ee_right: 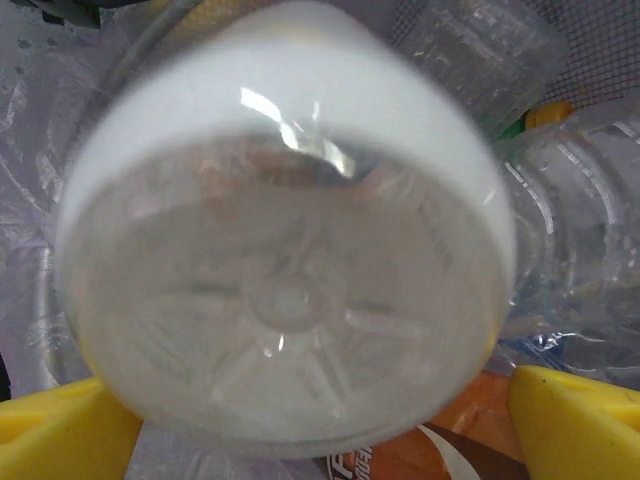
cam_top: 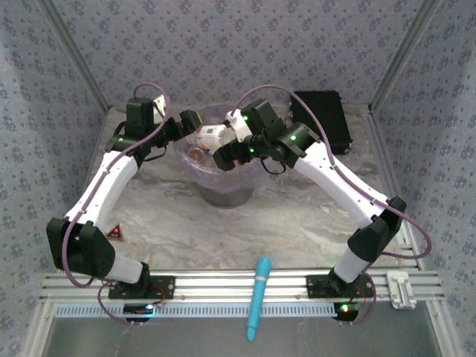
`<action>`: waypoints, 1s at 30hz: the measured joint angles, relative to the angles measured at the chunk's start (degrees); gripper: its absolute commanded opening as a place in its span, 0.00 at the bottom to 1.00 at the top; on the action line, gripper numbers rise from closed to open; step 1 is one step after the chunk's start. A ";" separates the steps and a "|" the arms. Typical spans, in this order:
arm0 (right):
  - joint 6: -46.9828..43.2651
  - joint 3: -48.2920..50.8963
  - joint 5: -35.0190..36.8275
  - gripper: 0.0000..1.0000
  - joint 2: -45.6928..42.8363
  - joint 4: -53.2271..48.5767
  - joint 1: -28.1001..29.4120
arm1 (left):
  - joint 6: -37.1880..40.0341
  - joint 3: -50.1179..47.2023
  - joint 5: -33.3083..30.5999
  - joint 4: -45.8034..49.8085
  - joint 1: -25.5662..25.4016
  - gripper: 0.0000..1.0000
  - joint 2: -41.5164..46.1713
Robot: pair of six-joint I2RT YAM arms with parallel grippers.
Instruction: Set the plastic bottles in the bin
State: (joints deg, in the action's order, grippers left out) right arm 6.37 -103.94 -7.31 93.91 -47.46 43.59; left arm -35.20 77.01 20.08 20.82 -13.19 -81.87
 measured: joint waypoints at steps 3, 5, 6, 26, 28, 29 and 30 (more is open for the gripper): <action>0.00 -1.36 0.00 0.94 -0.46 -0.39 -0.85 | 0.22 1.29 -0.02 0.57 0.00 1.00 -0.02; 0.09 -2.58 0.04 0.94 -0.83 -0.37 -1.75 | 0.96 3.04 -0.22 1.75 0.00 1.00 -0.02; 0.24 -3.10 0.11 0.94 -0.94 -0.33 -2.14 | 1.42 4.02 -0.37 2.27 0.13 1.00 -0.02; 0.22 26.16 8.81 1.00 -21.53 8.92 -25.64 | 16.94 -6.21 -24.33 4.31 11.74 1.00 10.05; -0.26 32.28 10.08 1.00 -22.80 12.31 -27.85 | 17.68 -11.80 -28.46 1.51 12.22 1.00 10.21; -0.46 35.60 10.73 1.00 -23.39 14.23 -29.22 | 18.03 -15.10 -30.42 -0.26 12.59 1.00 10.16; -0.59 38.42 11.39 1.00 -23.80 15.76 -30.67 | 18.21 -17.53 -31.76 -1.42 12.94 1.00 10.12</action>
State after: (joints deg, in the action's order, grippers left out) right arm 5.78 -65.52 4.08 70.11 -31.70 12.93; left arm -16.99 59.48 -11.68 19.40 -0.25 -71.75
